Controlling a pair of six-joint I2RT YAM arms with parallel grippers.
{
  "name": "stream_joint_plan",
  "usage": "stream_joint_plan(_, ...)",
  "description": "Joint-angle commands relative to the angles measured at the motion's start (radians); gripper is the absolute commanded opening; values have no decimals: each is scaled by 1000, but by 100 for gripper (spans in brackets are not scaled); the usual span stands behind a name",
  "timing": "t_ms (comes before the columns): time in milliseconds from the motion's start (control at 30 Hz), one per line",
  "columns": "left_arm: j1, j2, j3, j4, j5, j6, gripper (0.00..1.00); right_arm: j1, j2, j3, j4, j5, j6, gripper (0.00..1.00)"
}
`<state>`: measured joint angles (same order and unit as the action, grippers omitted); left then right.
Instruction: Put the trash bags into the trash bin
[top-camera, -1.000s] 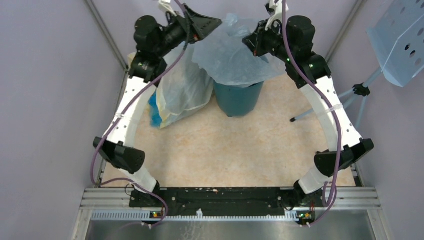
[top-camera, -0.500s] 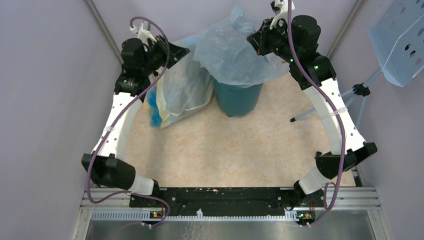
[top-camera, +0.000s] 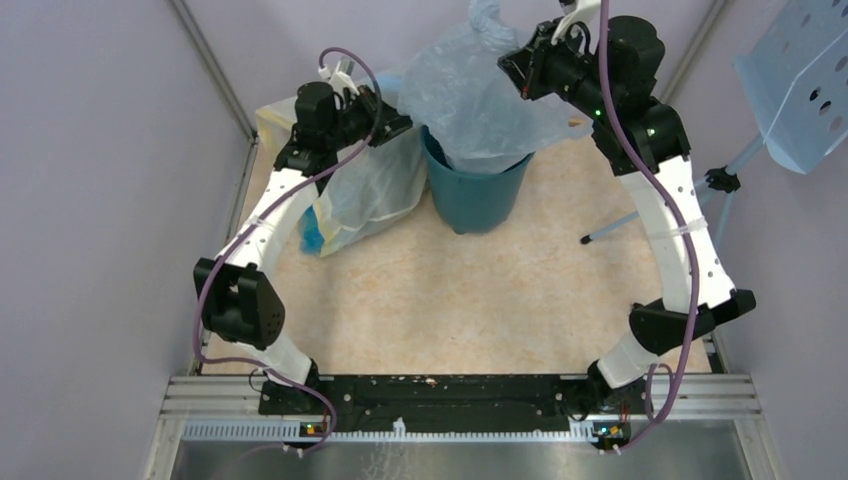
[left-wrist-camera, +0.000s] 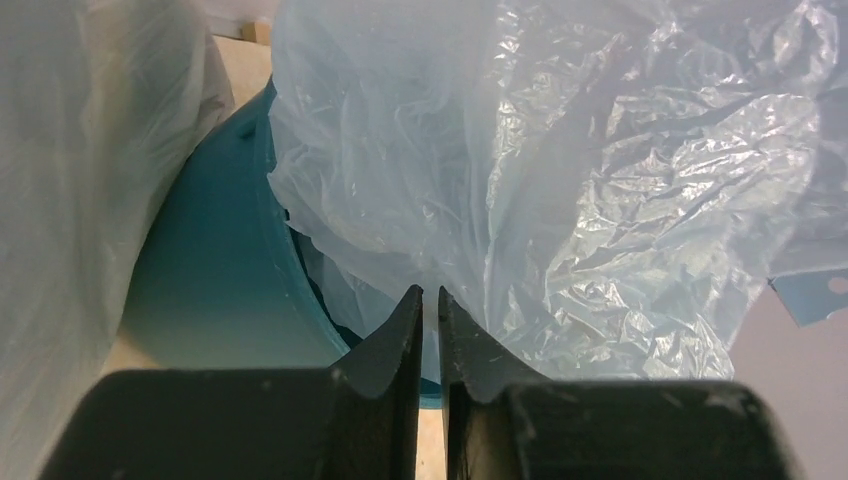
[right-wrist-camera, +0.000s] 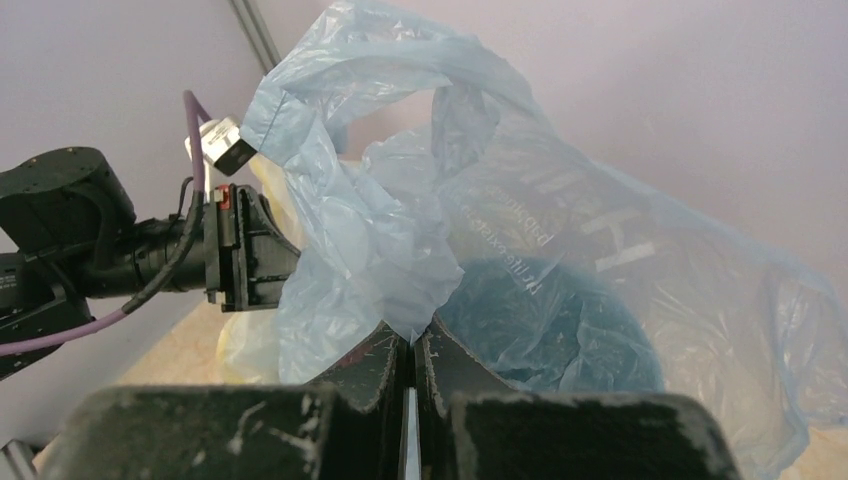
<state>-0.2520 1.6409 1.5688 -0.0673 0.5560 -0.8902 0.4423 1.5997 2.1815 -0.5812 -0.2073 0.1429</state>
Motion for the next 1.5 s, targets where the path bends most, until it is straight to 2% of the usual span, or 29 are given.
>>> stream_joint_plan(0,-15,-30,60,-38,-89,47,15,6,15,33,-35,-2,9,0)
stream_joint_plan(67,-10,-76,32,-109,-178,58,15,5,19,31,-42,2,11,0)
stream_joint_plan(200,4,-181,-81,-132,-273,34,15,6,28,31,-52,4,14,0)
stream_joint_plan(300,12,-240,-110,-152,-340,32,15,6,29,26,-53,6,17,0)
stream_joint_plan(533,19,-296,-143,-2,-314,-10,15,6,29,24,-56,3,23,0)
stream_joint_plan(567,19,-282,-143,25,-283,-23,12,6,29,24,-58,3,23,0)
stream_joint_plan(600,19,-265,-137,50,-242,-34,3,6,29,24,-58,3,23,0)
stream_joint_plan(633,19,-243,-128,60,-198,-49,0,6,28,24,-58,2,23,0)
stream_joint_plan(767,13,-116,-40,59,-66,-117,0,6,27,23,-59,-1,23,0)
stream_joint_plan(900,-12,-12,64,24,-37,-112,0,6,28,23,-60,-3,24,0)
stream_joint_plan(1233,-136,248,243,91,39,-131,0,5,46,22,-62,1,34,0)
stream_joint_plan(1267,-149,275,269,76,37,-104,0,6,53,25,-68,-8,32,0)
stream_joint_plan(1400,-178,398,440,-205,12,24,0,5,101,65,-142,-4,41,0)
stream_joint_plan(1467,-183,436,457,-263,16,42,0,6,121,71,-172,5,45,0)
